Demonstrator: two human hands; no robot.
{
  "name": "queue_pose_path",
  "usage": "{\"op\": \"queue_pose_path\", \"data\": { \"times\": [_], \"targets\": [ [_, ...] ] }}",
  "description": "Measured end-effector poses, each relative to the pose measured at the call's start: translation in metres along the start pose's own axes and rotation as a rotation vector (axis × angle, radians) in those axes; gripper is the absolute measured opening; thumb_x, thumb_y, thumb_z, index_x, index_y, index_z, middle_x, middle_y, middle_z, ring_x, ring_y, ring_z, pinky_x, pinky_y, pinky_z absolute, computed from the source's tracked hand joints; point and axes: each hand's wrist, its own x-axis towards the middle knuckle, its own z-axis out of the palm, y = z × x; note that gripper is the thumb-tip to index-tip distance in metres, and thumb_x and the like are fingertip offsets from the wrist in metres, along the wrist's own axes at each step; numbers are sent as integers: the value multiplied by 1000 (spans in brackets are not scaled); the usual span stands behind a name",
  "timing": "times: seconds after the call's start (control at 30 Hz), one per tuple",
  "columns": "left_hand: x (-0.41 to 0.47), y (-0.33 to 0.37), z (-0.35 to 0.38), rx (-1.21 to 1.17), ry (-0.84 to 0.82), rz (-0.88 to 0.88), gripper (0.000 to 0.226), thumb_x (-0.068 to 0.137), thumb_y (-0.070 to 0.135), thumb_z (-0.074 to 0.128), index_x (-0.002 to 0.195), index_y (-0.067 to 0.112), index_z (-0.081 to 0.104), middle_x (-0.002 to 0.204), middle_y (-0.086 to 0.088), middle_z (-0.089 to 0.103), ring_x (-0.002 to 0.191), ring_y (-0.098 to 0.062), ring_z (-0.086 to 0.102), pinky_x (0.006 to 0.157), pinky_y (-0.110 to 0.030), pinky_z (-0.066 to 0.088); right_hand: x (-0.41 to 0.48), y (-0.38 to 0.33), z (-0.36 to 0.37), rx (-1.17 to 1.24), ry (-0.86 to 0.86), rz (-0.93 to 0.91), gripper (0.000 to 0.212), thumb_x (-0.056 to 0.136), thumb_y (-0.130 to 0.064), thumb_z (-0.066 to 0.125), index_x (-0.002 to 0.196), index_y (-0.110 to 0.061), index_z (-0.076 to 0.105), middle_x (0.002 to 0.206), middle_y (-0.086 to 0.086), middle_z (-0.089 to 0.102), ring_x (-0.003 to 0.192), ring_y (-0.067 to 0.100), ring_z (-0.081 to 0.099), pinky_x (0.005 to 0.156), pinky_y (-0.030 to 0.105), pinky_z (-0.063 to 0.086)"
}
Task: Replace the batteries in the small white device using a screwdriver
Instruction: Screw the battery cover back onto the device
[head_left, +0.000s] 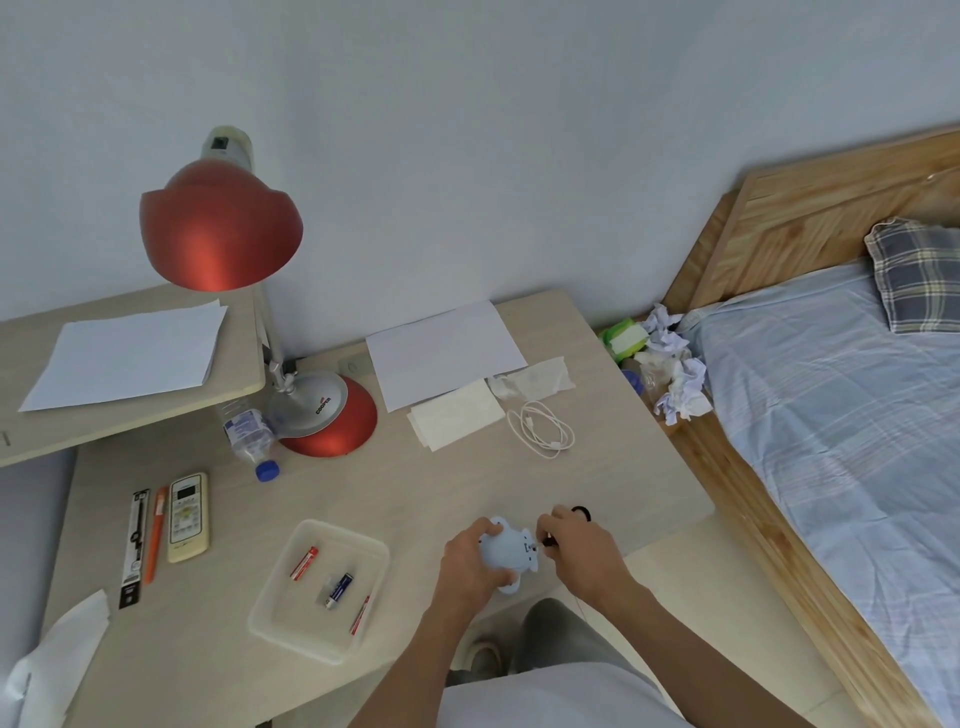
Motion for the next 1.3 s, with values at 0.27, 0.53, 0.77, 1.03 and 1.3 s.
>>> {"op": "queue_pose_path", "data": {
  "times": [0.27, 0.53, 0.77, 1.03, 1.3],
  "targets": [
    [0, -4, 3, -17, 26, 0, 76, 68, 22, 98, 131, 31, 55, 139, -4, 58, 121, -20, 59, 84, -10, 51, -2, -9, -12, -30, -35, 97, 34, 105, -52, 52, 93, -20, 59, 87, -2, 56, 77, 18, 59, 76, 32, 55],
    [2, -12, 5, -52, 55, 34, 77, 61, 25, 97, 128, 29, 60, 136, -5, 57, 118, -24, 60, 89, -26, 59, 1, -3, -10, 5, -17, 11, 14, 103, -33, 61, 100, -20, 64, 98, -2, 61, 83, 19, 63, 82, 36, 57],
    [-4, -14, 5, -142, 60, 76, 78, 59, 29, 94, 131, 22, 64, 134, -6, 58, 116, -25, 60, 78, -10, 54, -7, -6, -7, 67, 27, 31, 21, 102, -44, 60, 106, -24, 66, 100, -3, 62, 83, 17, 63, 78, 34, 58],
    [-2, -14, 9, -165, 66, 93, 82, 49, 46, 87, 128, 29, 69, 131, -4, 63, 116, -24, 62, 78, -9, 53, -2, -8, -18, -31, -43, 65, 29, 106, -31, 46, 84, -14, 54, 78, -1, 45, 79, 23, 48, 70, 35, 47],
    [1, -16, 9, -124, 24, 91, 79, 67, 23, 94, 140, 21, 65, 136, -5, 62, 120, -23, 59, 86, -11, 51, 0, -1, -14, 22, -18, -46, 12, 102, -22, 60, 111, -26, 66, 107, -4, 58, 90, 24, 62, 78, 38, 56]
  ]
}}
